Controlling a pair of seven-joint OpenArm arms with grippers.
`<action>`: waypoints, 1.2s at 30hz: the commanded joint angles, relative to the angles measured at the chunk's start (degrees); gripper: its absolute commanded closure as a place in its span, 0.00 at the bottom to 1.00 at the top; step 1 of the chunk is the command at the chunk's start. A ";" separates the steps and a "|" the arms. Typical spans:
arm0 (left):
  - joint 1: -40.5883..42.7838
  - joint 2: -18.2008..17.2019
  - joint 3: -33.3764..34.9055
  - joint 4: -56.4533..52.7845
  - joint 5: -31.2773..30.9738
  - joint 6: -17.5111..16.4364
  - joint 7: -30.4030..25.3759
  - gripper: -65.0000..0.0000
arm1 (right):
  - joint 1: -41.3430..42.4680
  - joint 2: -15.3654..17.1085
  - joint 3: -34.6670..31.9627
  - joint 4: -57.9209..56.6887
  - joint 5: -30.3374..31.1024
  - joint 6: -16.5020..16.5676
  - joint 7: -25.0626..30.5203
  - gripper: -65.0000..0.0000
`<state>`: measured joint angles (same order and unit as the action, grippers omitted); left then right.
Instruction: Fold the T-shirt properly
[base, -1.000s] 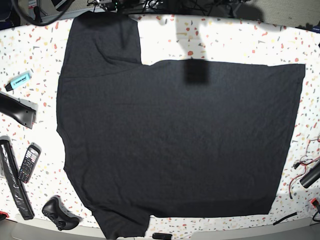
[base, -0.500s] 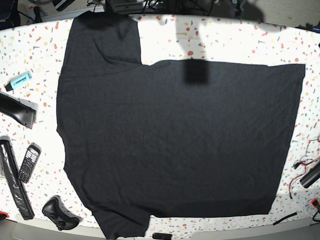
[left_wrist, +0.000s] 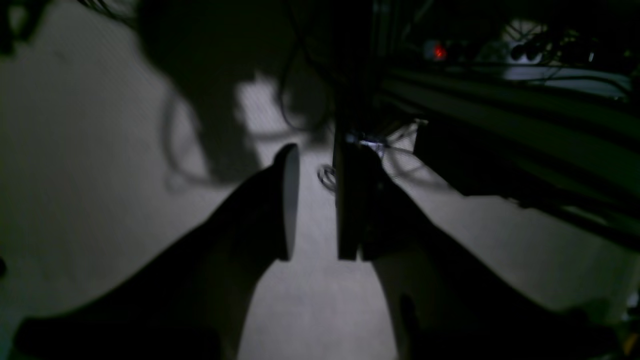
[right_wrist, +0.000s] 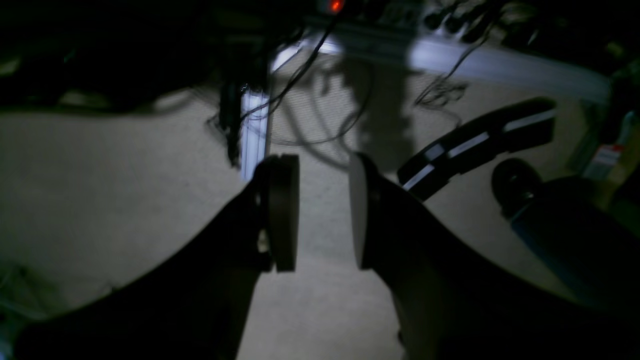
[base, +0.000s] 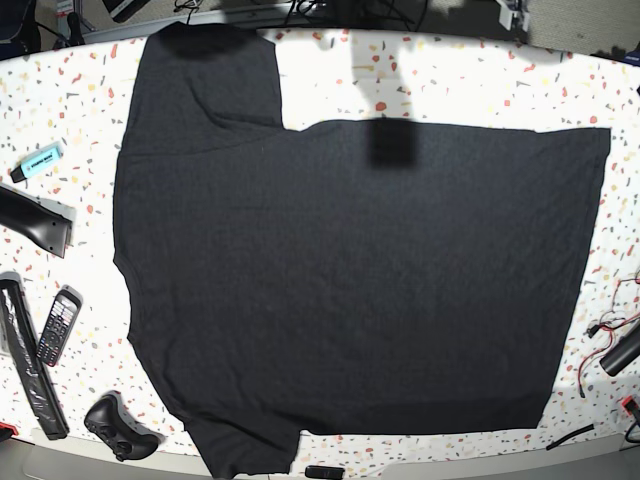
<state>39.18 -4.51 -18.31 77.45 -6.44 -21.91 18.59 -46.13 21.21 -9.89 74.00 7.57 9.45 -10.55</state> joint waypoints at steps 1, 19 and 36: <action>1.70 -1.03 -0.28 2.49 -0.11 -0.42 -0.15 0.81 | -2.12 1.51 0.11 2.75 0.52 0.04 -0.11 0.74; 9.53 -14.21 -0.28 22.75 2.19 -0.39 5.46 0.81 | -18.97 15.85 0.17 38.16 -11.17 0.15 -14.34 0.74; 7.34 -28.28 -0.26 35.89 14.60 -1.97 0.04 0.66 | -18.16 22.16 6.97 52.78 -22.18 -5.86 -18.05 0.74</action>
<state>46.28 -32.12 -18.26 112.53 8.47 -24.49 19.42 -63.77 42.94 -2.98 125.69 -14.04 4.01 -29.21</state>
